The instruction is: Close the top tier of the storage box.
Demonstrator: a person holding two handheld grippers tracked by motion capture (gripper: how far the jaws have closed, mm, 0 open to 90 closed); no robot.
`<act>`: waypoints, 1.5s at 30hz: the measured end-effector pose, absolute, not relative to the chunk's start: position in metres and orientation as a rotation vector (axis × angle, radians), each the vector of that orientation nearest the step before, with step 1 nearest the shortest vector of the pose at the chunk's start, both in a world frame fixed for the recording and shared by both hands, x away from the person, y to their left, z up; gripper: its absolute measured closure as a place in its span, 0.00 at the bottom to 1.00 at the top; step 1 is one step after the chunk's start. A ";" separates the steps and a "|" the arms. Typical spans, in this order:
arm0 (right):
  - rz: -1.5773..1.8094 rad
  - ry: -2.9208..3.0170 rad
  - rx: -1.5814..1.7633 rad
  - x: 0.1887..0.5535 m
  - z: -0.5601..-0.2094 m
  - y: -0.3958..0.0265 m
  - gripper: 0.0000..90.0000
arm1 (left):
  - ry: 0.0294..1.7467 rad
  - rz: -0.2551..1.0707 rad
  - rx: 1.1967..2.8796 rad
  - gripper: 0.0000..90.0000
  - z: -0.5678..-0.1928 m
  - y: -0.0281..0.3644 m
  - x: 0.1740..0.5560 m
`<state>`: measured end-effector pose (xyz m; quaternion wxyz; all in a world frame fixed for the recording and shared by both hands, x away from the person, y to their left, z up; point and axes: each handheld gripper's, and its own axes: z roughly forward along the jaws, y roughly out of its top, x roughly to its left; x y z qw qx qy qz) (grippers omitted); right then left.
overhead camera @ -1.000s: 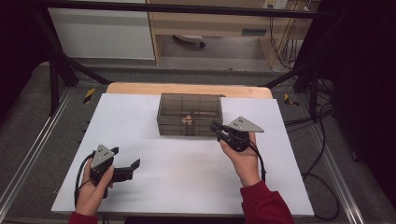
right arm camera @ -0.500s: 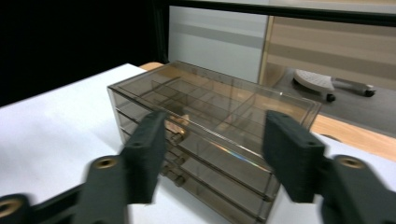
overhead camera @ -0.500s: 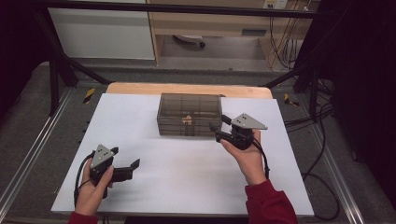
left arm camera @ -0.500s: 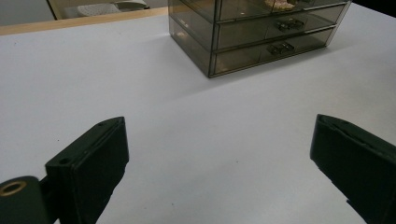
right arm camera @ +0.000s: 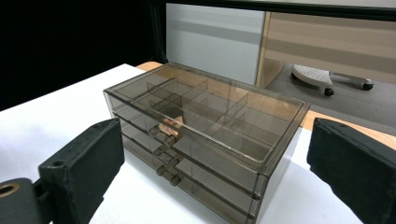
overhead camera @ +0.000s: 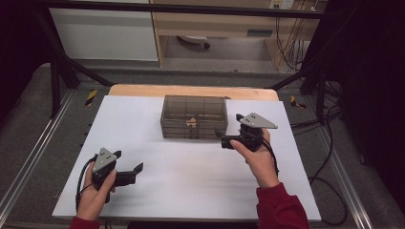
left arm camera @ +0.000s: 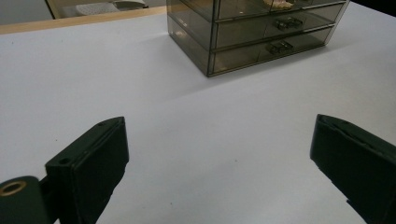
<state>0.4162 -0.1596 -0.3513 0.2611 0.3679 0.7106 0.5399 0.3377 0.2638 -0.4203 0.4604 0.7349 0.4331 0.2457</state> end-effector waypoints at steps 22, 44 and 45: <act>1.471 1.891 1.011 0.414 -0.341 -0.187 0.06 | 1.072 0.598 1.817 0.05 -0.421 0.263 0.338; 1.448 1.866 1.032 0.404 -0.329 -0.219 0.06 | 1.067 0.600 1.817 0.05 -0.421 0.263 0.338; 1.446 1.869 1.029 0.403 -0.329 -0.220 0.06 | 1.066 0.599 1.817 0.05 -0.421 0.263 0.338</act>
